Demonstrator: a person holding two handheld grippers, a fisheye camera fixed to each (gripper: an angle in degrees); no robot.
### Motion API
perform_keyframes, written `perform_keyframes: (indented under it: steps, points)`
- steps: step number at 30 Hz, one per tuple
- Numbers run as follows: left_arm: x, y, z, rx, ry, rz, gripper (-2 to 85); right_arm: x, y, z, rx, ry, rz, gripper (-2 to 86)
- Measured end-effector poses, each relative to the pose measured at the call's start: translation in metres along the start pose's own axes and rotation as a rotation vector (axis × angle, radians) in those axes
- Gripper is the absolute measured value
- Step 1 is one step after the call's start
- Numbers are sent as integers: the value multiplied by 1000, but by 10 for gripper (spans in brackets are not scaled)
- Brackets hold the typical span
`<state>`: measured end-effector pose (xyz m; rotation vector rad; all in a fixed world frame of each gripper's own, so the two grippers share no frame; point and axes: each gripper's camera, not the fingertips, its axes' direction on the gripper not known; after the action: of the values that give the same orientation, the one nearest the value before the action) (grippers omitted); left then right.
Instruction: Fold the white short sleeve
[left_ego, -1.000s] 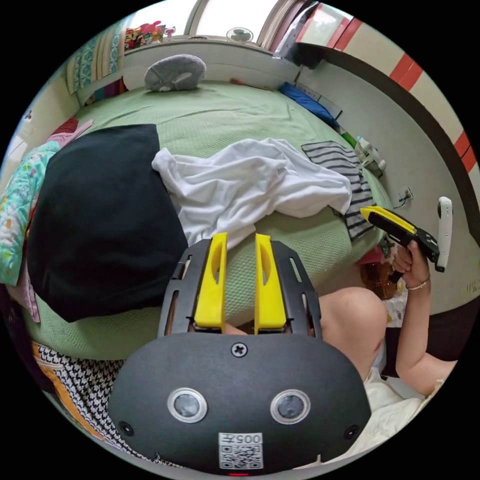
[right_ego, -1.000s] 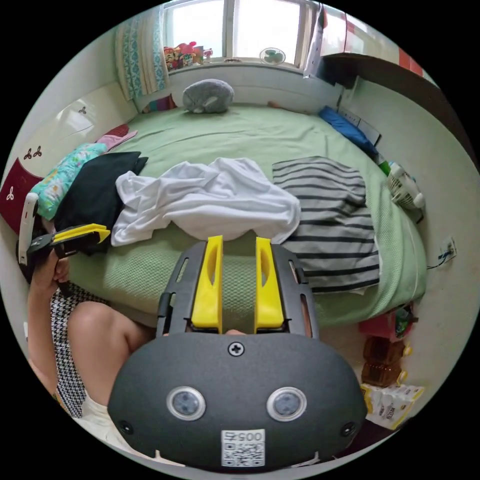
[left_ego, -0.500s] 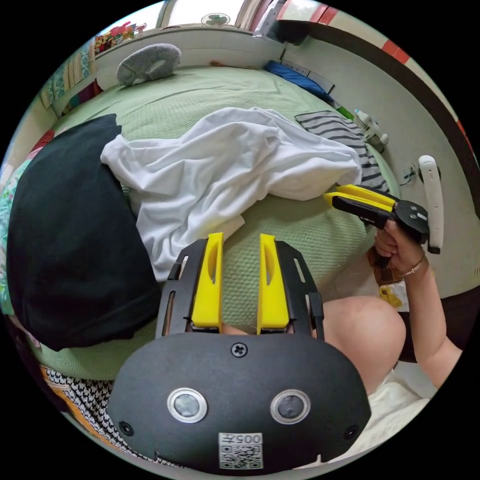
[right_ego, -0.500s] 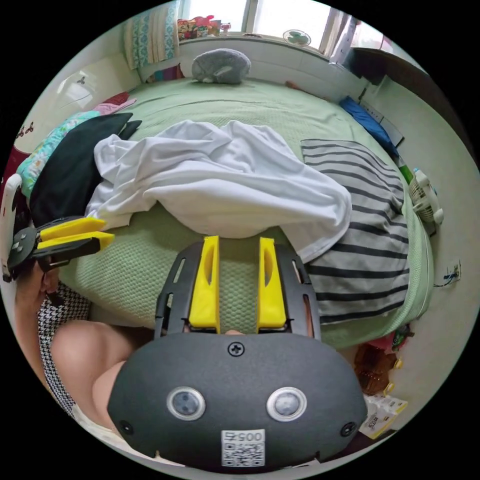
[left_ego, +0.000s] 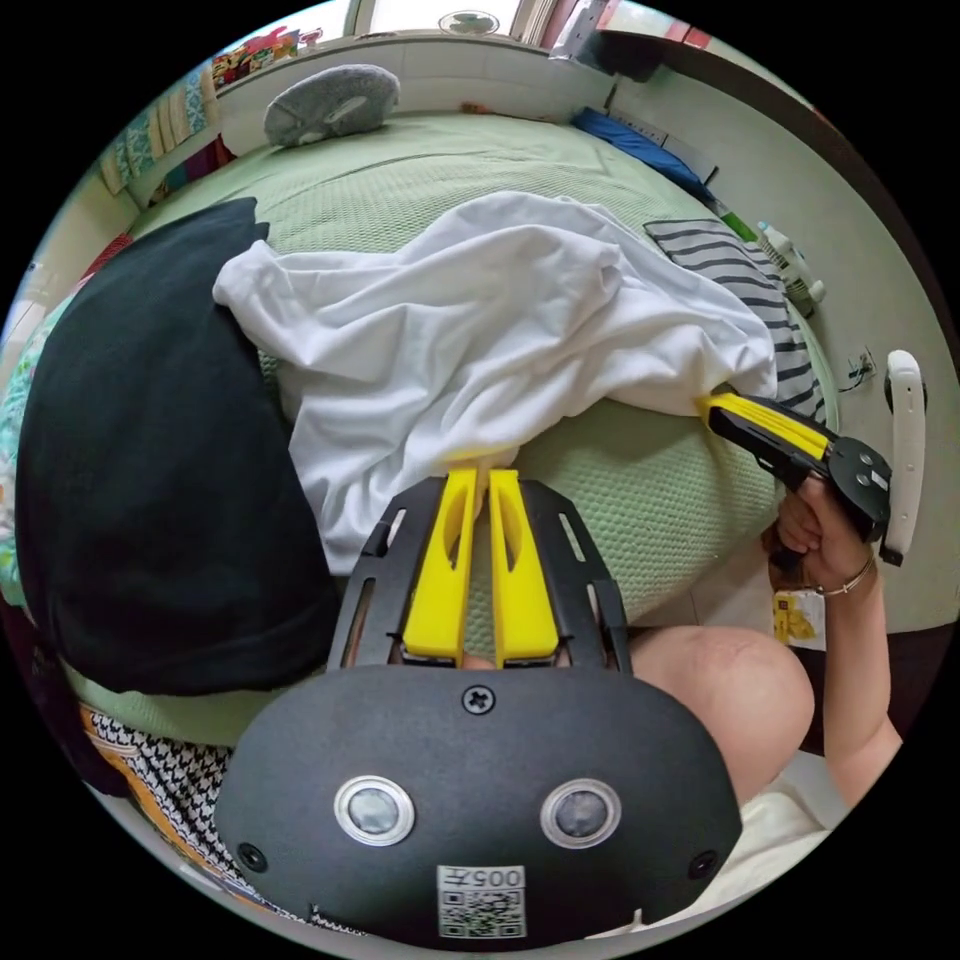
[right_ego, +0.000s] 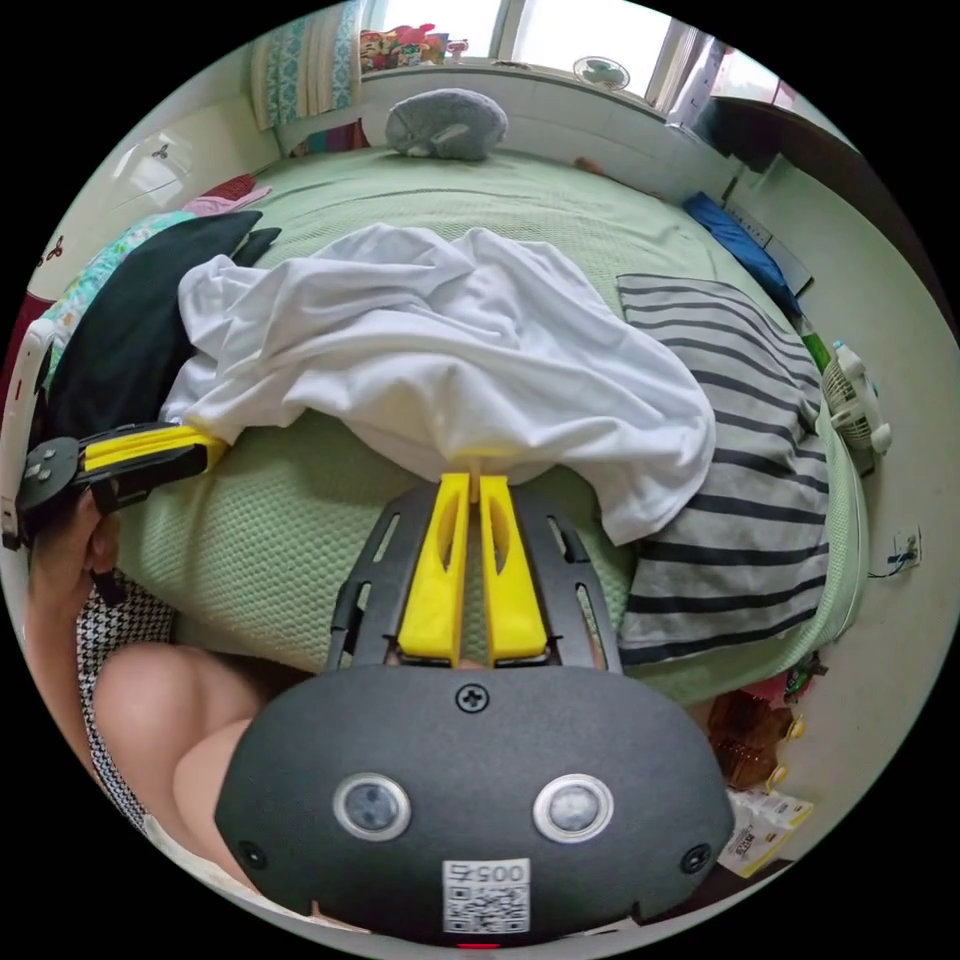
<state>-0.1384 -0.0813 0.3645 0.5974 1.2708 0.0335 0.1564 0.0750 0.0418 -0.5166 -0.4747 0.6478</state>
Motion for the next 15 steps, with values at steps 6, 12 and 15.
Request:
perform_keyframes:
  steps: [6, 12, 15]
  points:
    - [9, 40, -44, 34, 6, 48, 31, 18, 18, -38, 29, -59, -2, -15]
    - [-3, 93, -98, 96, 29, 12, 28, 34, 47, -86, 80, -71, -10, -15]
    - [-9, 118, -127, 132, 31, 2, 27, 41, 61, -108, 97, -94, -20, -15]
